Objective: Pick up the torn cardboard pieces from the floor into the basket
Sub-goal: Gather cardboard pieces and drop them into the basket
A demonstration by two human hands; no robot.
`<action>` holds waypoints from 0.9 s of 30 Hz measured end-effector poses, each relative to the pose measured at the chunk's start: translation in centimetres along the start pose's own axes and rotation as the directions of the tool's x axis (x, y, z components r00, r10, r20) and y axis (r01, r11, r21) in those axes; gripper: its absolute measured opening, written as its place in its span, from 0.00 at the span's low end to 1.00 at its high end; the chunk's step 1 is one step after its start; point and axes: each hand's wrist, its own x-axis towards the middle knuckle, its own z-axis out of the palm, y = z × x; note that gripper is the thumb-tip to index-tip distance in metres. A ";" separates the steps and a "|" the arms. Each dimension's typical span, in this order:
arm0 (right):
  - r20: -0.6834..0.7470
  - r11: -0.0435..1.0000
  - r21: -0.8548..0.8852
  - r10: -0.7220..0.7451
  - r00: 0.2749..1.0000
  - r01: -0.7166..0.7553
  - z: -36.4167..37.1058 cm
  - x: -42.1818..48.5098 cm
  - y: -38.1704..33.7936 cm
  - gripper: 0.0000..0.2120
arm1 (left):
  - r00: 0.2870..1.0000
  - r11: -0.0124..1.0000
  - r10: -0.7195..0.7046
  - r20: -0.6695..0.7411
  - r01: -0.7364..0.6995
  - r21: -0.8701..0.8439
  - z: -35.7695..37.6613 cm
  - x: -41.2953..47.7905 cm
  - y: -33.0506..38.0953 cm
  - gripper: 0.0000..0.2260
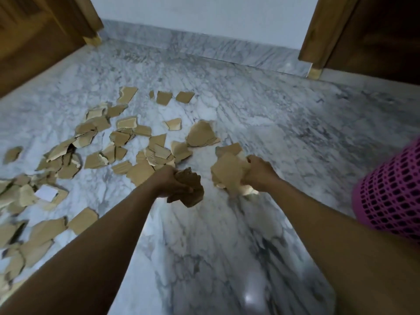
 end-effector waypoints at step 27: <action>0.133 0.844 -0.514 0.255 0.958 -0.153 2.2 9.5 -0.8 0.62 | 0.837 0.655 0.462 0.293 -0.544 0.525 3.7 23.7 10.2 0.19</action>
